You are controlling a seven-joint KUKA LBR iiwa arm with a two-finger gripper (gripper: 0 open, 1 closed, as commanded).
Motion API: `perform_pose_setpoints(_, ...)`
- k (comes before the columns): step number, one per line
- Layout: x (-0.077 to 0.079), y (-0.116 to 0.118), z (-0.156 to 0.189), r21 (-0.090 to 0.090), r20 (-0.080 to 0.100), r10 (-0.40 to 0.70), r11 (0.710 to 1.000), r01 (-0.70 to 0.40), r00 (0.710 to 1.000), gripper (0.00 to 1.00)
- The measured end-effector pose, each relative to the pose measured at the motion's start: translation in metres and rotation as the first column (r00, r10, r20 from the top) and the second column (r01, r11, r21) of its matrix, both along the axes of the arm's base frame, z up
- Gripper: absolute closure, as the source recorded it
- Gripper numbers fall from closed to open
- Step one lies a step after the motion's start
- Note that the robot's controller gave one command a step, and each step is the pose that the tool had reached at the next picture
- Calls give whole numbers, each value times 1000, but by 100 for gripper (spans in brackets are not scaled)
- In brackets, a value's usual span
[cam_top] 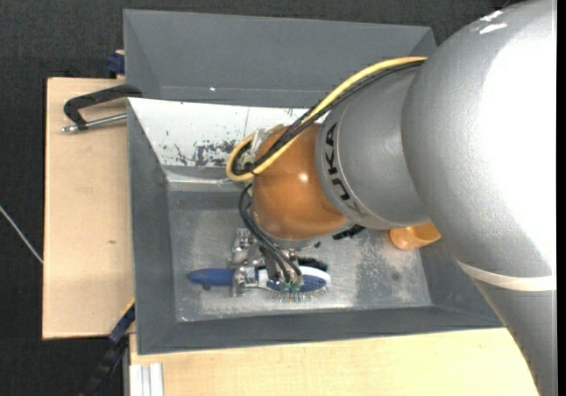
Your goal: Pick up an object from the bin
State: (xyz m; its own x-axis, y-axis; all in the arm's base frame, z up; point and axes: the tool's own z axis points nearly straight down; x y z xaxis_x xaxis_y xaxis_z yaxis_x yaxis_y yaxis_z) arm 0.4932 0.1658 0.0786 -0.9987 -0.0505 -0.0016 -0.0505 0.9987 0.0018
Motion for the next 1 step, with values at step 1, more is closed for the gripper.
perform_pose_setpoints(1, 8, -20, 199, 0, 12, 167, 986, -167, 986, 100)
